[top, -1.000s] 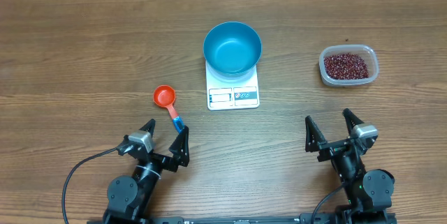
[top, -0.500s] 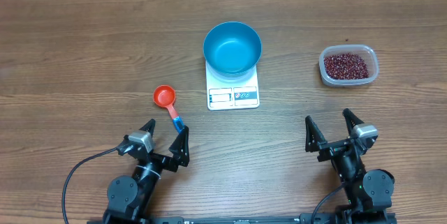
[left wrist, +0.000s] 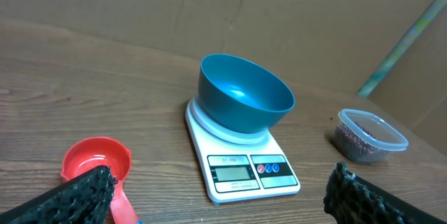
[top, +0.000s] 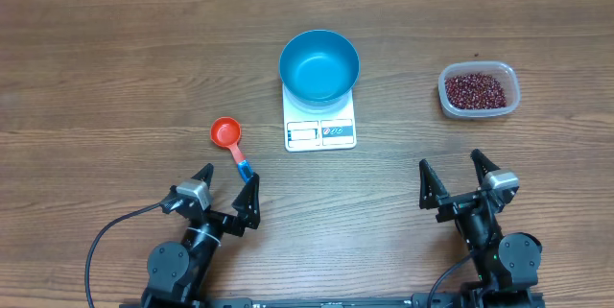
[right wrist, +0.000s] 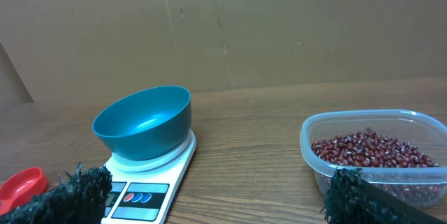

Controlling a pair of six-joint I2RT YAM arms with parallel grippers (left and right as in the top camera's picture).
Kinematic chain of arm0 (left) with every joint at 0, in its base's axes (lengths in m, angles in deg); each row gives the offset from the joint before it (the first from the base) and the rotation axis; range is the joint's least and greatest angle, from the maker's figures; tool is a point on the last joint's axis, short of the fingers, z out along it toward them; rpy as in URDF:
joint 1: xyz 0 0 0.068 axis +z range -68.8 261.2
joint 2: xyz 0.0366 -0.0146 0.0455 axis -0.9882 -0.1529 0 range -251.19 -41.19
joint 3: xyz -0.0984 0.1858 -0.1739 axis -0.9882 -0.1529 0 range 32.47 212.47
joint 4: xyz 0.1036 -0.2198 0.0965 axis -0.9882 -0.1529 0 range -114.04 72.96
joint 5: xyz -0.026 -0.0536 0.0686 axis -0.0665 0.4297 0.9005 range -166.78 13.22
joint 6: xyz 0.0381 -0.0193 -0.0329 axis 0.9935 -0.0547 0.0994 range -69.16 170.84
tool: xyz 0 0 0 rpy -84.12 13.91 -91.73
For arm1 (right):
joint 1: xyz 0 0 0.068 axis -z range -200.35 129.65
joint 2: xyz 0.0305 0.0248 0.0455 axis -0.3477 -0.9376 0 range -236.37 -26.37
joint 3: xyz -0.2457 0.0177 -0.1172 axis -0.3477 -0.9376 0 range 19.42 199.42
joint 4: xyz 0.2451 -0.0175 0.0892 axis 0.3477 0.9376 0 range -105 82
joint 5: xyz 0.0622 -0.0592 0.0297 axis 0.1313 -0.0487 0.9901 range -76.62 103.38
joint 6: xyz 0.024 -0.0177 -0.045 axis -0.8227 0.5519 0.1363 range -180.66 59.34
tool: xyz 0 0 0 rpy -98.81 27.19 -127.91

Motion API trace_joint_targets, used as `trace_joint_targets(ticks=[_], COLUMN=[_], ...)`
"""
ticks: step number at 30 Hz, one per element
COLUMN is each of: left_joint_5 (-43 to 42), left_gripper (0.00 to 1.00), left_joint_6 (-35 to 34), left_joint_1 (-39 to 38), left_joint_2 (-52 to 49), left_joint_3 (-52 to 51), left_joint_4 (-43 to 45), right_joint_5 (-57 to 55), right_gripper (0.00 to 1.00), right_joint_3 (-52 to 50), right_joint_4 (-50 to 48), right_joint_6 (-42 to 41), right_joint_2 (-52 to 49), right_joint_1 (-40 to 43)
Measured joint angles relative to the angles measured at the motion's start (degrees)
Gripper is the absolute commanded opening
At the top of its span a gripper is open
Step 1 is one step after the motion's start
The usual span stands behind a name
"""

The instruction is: Scoop item into bowl and weigh 150g on scale

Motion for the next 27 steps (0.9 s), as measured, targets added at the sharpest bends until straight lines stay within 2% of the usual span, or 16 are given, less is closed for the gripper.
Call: trace_joint_targets(ticks=[20, 24, 27], left_joint_5=[1.46, 0.22, 1.03], left_gripper=[1.00, 1.00, 1.00], left_joint_6=[-0.15, -0.48, -0.42], left_joint_1=[0.00, 0.00, 0.00], left_joint_2=[0.00, -0.20, -1.29], left_joint_3=[-0.02, 1.77, 8.46], left_joint_4=[1.64, -4.15, -14.16], right_joint_5=[-0.02, -0.02, -0.02], right_gripper=[1.00, 1.00, 1.00], right_joint_3=[0.00, 0.00, 0.00], right_joint_4=[0.00, -0.02, -0.02], right_joint_6=[-0.02, -0.02, -0.02], right_joint_2=[0.00, 0.00, 0.00], right_joint_1=[0.00, 0.00, -0.02])
